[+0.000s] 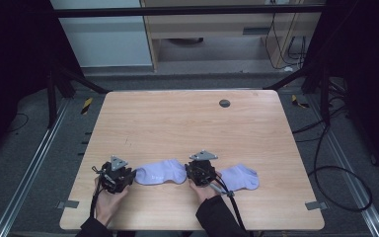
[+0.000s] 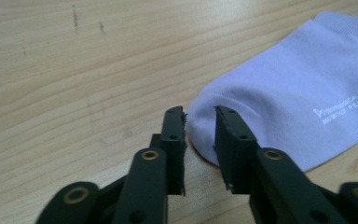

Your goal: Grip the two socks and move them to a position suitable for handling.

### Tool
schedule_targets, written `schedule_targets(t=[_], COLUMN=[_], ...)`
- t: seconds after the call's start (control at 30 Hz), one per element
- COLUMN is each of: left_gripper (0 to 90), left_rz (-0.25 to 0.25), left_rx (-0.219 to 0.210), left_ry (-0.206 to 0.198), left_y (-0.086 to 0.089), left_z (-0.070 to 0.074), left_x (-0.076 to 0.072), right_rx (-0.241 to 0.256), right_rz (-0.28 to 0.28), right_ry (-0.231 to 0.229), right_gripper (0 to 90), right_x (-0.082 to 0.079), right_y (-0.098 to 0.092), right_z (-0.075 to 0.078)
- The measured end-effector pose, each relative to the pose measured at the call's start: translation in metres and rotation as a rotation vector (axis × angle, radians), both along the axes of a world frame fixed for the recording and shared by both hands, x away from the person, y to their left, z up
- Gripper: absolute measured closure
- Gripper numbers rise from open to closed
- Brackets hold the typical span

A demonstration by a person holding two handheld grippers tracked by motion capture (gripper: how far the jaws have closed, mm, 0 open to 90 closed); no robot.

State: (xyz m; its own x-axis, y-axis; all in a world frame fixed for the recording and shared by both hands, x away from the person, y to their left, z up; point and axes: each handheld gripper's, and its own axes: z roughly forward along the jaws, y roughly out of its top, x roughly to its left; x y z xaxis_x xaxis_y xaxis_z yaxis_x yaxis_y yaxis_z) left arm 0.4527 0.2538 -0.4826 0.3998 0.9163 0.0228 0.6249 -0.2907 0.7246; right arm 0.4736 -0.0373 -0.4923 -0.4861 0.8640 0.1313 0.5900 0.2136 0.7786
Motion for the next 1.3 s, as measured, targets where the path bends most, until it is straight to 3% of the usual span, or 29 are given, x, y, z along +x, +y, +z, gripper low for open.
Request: schedule_targets(t=[0.1,0.2,0.33,0.43,0.57,0.7,0.87,1.3], left_gripper=[61.1,55.0,49.5,47.4,45.4,43.5,43.3,43.5], left_rz=[0.002,-0.001,-0.007,-0.020,-0.038,-0.090,-0.129,-0.231], left_rx=[-0.023,-0.063,-0.113,-0.109,-0.111,-0.117,-0.116,-0.087], left_ry=[-0.030,-0.088,-0.110,-0.113,-0.111,-0.109,-0.104,-0.088], left_y=[0.001,0.002,0.000,-0.006,-0.019,-0.039,-0.060,-0.117], left_z=[0.006,0.021,0.033,0.039,0.045,0.049,0.052,0.053], left_x=[-0.002,-0.008,-0.012,-0.014,-0.011,-0.009,-0.005,-0.003], right_rx=[0.032,0.056,0.069,0.070,0.029,0.043,0.006,-0.079], right_rz=[-0.005,-0.007,-0.028,-0.038,-0.053,-0.108,-0.121,-0.140], right_ry=[-0.029,-0.058,-0.085,-0.074,-0.088,-0.082,-0.100,-0.057], right_gripper=[69.3,61.0,54.2,50.8,49.6,48.9,48.6,48.3], right_x=[-0.002,-0.003,-0.003,-0.001,0.000,0.002,-0.002,-0.021], right_y=[-0.006,-0.016,-0.033,-0.051,-0.076,-0.099,-0.124,-0.183], right_z=[0.008,0.019,0.032,0.037,0.043,0.050,0.057,0.040])
